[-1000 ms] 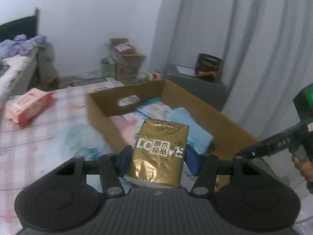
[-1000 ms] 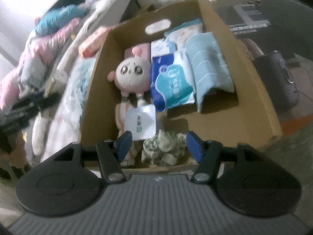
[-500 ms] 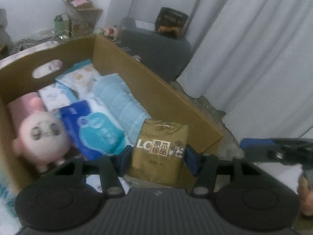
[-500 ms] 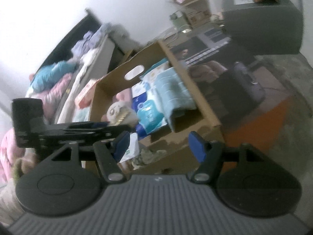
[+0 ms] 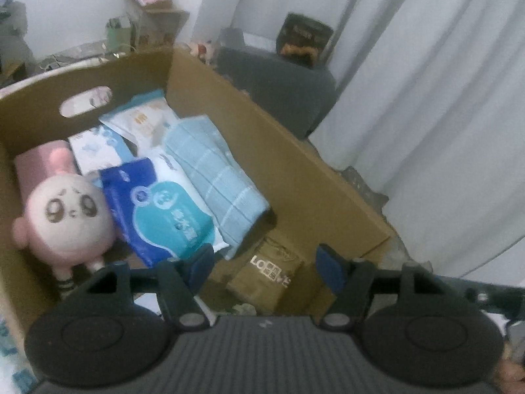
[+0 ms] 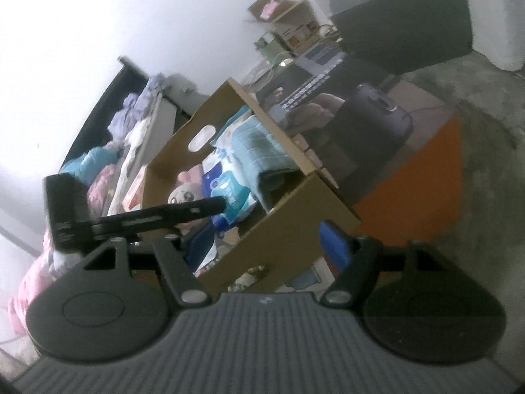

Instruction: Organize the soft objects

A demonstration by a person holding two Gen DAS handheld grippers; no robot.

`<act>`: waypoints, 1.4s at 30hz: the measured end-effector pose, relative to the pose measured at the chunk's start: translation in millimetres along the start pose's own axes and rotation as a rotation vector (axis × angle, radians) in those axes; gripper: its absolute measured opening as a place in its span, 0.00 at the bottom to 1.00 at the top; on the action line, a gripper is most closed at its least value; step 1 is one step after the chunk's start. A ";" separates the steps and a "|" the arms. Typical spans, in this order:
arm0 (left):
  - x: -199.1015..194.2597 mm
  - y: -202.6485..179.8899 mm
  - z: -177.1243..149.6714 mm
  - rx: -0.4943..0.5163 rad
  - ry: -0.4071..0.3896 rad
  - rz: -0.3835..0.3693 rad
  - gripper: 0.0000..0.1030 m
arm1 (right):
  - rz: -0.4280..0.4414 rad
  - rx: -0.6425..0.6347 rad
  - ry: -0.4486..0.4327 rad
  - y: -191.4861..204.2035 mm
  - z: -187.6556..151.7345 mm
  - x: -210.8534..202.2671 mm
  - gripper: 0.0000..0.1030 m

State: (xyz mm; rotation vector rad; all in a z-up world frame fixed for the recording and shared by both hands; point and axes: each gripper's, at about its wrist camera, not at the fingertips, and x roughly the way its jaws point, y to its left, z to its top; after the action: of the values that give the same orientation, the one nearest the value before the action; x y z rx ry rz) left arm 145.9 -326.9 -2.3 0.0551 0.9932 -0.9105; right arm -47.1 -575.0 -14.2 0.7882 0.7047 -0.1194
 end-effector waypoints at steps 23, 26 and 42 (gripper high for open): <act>-172.6 68.0 -155.7 -0.287 -0.245 0.605 1.00 | -0.041 -0.211 -0.122 94.1 -96.9 32.0 0.86; -172.4 73.8 -176.0 -0.338 -0.226 0.613 1.00 | -0.025 -0.255 -0.080 112.1 -107.4 40.5 0.86; -170.7 50.7 -188.8 -0.327 -0.206 0.614 1.00 | 0.002 -0.464 0.000 167.3 -138.6 44.8 0.98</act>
State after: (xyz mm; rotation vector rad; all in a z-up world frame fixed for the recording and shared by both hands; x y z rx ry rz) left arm 11.0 -105.2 -2.3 -0.0112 0.8484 -0.1823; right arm -28.3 -354.1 -8.3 0.3445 0.6969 0.0462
